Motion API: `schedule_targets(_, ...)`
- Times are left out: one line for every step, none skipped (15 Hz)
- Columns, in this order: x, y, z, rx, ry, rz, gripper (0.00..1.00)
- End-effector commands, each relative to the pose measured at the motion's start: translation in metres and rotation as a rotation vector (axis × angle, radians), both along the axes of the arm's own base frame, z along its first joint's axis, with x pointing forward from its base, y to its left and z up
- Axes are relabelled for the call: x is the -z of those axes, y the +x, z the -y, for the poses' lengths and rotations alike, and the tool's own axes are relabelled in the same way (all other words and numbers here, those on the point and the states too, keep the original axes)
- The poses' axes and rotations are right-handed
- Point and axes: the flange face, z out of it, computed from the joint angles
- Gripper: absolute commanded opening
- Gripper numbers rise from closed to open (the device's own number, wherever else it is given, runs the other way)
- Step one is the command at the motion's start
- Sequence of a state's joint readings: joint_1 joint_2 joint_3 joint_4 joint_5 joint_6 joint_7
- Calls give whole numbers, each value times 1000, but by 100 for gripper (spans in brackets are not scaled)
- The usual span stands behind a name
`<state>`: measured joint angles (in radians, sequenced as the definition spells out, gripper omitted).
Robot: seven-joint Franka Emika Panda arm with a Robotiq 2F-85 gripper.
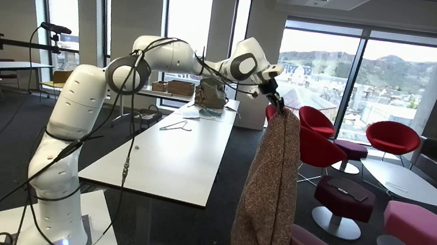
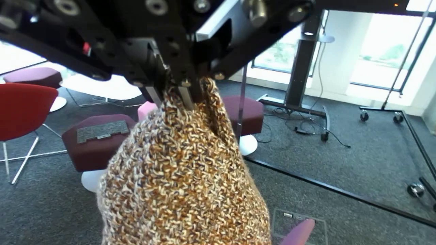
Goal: Hang the jersey on the back of the chair
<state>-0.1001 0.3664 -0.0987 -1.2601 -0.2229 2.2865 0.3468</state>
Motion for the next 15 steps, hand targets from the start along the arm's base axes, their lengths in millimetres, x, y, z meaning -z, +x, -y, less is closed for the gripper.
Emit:
schedule_targets(-44,1,-72,-137,-48,28,3)
schedule_targets(-46,4,-91,-164,-39,31,3)
schedule_targets(-49,7,-109,-187,-26,33,3)
schedule_targets(-52,8,-124,-207,-19,31,3)
schedule_targets(-54,9,-136,-223,-14,31,3)
schedule_targets(-59,9,-146,-237,-10,30,3)
schedule_targets(-62,10,-151,-244,-11,32,3)
schedule_targets(-65,11,-154,-249,-10,33,3)
schedule_targets(-68,12,-154,-246,-14,34,3)
schedule_targets(-71,14,-152,-243,-17,38,3)
schedule_targets(-74,16,-147,-238,-28,50,3)
schedule_targets(-78,18,-144,-237,-35,63,3)
schedule_targets(-83,20,-139,-235,-48,82,3)
schedule_targets(-87,21,-133,-234,-52,97,3)
schedule_targets(-92,22,-124,-231,-61,116,3)
